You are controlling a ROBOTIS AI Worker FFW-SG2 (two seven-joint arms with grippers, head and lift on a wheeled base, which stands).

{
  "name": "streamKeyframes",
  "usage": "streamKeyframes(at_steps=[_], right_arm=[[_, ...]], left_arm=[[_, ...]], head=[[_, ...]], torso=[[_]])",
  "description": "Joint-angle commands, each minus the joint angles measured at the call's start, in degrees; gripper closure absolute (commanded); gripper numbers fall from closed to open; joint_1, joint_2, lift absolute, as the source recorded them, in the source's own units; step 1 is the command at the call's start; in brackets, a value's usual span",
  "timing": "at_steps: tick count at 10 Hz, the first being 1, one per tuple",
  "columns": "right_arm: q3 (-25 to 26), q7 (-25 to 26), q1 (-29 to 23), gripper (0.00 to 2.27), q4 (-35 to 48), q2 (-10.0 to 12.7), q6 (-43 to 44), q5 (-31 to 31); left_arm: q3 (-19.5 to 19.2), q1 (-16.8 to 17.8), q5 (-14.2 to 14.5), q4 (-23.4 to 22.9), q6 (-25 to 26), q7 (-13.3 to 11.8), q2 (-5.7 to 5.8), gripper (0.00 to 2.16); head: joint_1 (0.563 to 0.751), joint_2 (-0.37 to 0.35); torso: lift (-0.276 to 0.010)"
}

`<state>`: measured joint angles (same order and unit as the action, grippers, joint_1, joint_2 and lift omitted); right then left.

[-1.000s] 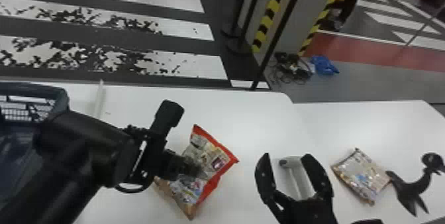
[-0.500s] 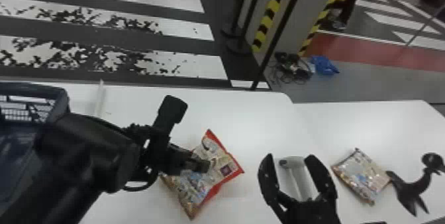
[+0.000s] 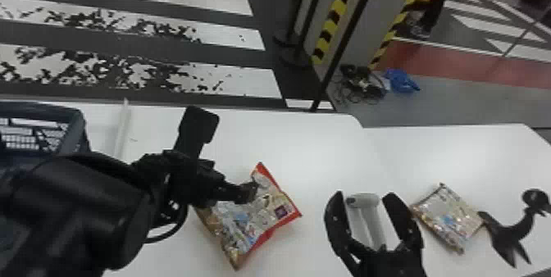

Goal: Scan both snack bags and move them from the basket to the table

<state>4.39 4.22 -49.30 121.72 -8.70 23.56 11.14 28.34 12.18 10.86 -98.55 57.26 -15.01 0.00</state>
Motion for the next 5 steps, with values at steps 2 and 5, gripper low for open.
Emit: streamKeyframes(at_steps=[2,5], right_arm=[[-0.2,0.0,0.0,0.06,-0.4,-0.3,0.0,-0.2],[-1.5,-0.1,0.0,0.06,-0.3,-0.5,-0.1,-0.4]], left_arm=[[-6.7,-8.0,-1.1,-11.6,-0.3,4.2,-0.15,0.03],[-9.9,-17.5,-5.8,-25.6,-0.3,13.2,4.22,0.03]], head=[[0.695,-0.350],[0.695,-0.350]], torso=[[-0.098],[-0.098]])
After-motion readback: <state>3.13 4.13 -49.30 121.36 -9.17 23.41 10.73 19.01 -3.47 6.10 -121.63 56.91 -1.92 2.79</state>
